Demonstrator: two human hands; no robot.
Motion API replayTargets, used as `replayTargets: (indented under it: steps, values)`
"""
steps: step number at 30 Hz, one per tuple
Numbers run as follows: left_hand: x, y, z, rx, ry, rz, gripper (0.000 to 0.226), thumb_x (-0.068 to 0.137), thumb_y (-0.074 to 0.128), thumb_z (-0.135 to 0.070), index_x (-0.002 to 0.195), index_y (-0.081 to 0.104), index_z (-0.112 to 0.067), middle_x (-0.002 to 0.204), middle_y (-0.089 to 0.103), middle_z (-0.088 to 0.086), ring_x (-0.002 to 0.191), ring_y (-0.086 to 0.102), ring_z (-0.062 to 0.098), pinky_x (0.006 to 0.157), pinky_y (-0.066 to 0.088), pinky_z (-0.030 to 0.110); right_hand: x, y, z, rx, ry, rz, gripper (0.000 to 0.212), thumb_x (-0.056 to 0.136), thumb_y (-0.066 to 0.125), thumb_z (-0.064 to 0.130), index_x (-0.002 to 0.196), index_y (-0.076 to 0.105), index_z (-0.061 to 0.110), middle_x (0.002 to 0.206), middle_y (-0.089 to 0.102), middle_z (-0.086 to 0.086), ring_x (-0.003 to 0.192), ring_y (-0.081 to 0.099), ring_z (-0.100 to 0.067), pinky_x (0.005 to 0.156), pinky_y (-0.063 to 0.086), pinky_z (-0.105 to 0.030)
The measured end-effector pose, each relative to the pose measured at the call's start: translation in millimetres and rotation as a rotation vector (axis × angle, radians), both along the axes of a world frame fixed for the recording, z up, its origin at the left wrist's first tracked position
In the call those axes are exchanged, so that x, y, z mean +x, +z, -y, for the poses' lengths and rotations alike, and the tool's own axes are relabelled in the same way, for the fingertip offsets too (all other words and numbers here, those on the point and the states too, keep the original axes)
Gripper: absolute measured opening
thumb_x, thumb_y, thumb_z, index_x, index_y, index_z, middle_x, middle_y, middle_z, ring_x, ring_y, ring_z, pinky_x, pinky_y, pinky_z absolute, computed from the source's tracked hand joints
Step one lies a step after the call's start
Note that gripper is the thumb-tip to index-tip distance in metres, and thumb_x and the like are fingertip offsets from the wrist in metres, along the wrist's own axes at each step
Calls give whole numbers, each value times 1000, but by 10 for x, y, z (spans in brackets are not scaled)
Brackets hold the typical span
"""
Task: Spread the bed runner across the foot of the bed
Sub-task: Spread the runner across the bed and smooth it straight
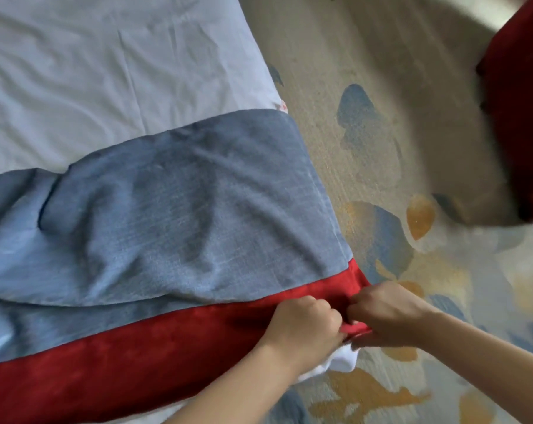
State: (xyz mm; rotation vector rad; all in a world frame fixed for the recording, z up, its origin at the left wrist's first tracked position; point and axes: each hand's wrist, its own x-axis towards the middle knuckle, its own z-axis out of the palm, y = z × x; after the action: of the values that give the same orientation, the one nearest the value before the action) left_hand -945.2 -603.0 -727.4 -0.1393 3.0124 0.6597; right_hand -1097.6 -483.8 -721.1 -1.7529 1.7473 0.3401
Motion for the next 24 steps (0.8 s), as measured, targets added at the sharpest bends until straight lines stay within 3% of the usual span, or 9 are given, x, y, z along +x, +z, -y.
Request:
replayTargets:
  steps: [2,4,8,11,14,16,19,21,24]
  values:
    - [-41,56,328,37,114,-58,35,73,55,-45,52,57,-17,52,54,-3,48,56,16,37,37,21,-117,38,252,-207,-11,41,46,84,44,65,74,64,25,66,59,8,56,57,-17,47,45,-27]
    - [-89,125,752,33,176,-66,28,76,49,-34,57,57,-16,56,56,-1,53,58,22,38,43,25,-262,26,595,-424,-46,49,47,92,38,55,71,63,21,63,57,5,51,56,-18,43,46,-29]
    - [-113,234,1698,-82,375,51,24,81,45,-26,80,67,-17,78,65,2,73,63,27,52,52,35,-450,103,1546,-569,-134,-18,41,93,39,37,67,61,14,61,56,-4,49,57,-28,36,44,-33]
    - [-102,298,2241,-142,517,79,22,88,49,-21,102,66,-16,99,65,2,91,60,27,65,53,39,-507,184,2161,-597,-175,-35,41,93,36,39,79,64,12,74,60,-7,57,59,-32,43,41,-31]
    - [-96,293,2654,-221,612,75,26,91,48,-11,111,63,-13,109,63,5,99,58,27,67,52,41,-520,191,2719,-555,-326,-36,29,99,40,34,103,63,17,102,60,-7,80,61,-34,59,46,-35]
    - [-79,247,2904,-252,663,88,30,90,48,-5,116,61,-11,113,61,8,101,56,29,67,51,41,-532,130,3037,-512,-409,-42,28,100,42,30,119,60,21,119,57,-5,92,61,-31,70,50,-40]
    - [-76,106,3245,-257,698,148,26,90,50,-3,114,58,-7,114,58,12,93,57,29,62,48,38,-618,-23,3355,-473,-468,-113,34,100,43,21,133,49,20,132,48,-4,96,61,-31,70,49,-36]
    - [-102,3,3411,-228,717,206,22,91,50,-6,112,59,-7,113,58,12,90,58,28,64,45,35,-664,-132,3469,-454,-491,-139,35,98,44,16,133,49,20,132,47,-4,95,61,-32,68,47,-35]
    - [-180,-86,3510,-172,718,185,20,94,47,-9,107,63,-7,109,60,10,90,59,27,69,47,37,-751,-259,3522,-480,-509,-100,21,95,48,13,112,61,12,117,55,-8,89,59,-33,69,47,-35]
